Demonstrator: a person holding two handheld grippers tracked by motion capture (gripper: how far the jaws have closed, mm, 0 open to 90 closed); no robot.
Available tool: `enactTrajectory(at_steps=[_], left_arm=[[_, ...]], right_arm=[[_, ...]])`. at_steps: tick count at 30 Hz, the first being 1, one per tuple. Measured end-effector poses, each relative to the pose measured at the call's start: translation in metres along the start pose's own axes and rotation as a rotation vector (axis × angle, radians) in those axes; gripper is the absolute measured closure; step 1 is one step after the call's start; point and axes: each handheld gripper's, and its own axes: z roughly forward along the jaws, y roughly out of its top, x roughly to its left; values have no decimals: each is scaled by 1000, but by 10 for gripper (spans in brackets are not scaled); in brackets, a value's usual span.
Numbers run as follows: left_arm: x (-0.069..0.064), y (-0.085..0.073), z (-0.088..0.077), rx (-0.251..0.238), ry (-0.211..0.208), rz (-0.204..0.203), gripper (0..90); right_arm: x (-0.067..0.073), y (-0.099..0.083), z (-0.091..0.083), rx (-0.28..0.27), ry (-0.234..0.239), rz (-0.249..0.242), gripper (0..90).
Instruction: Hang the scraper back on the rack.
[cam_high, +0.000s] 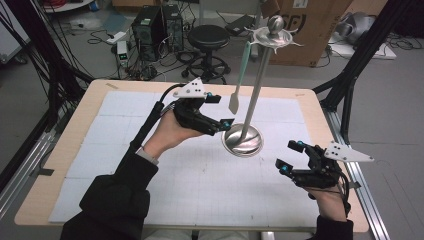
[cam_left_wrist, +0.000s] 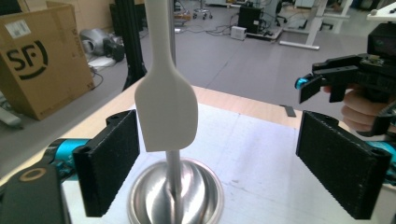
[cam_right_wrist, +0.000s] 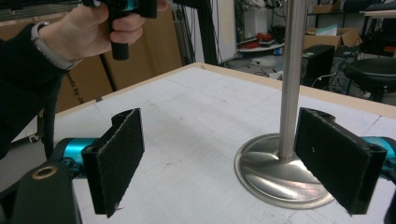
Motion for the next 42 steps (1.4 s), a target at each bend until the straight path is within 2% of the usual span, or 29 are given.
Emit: enactTrajectory(at_steps=[5,9,13,18,22,25,26,31,33,35,37,42], left_arm=[[1,-22,-21,-12,-8,-11,123],[3,-46,-44,-16,13,-18,123],[8,-66,-69,-12,61,-34,126],[16,-95,-102,-12,118,-57,127],[17,-115,-123,-21,131,-76,126],[15,-126,-134,-23,149,-85,124],[15,-130,-136,-29,155,-74,124],[11,-146,-148,-46,191,-73,123],[11,-152,-152,-51,197,-100,123],[12,-156,-156,-65,208,-92,123],[14,-159,-162,-66,229,-107,123],[19,-166,-174,-95,256,-136,121]], right_arm=[[1,-1,0,2,1,-2,151],[0,-4,4,11,7,9,151],[0,-5,8,20,11,4,151],[-2,-5,9,2,10,-7,150],[-6,-9,12,4,16,1,150],[-8,-11,15,10,16,4,150],[-9,-11,16,10,15,2,150],[-11,-11,18,14,9,-14,145],[-10,-11,18,13,11,-13,144],[-11,-12,18,12,7,-15,142],[-10,-11,18,-2,14,-11,141],[-9,-10,19,5,18,-29,141]])
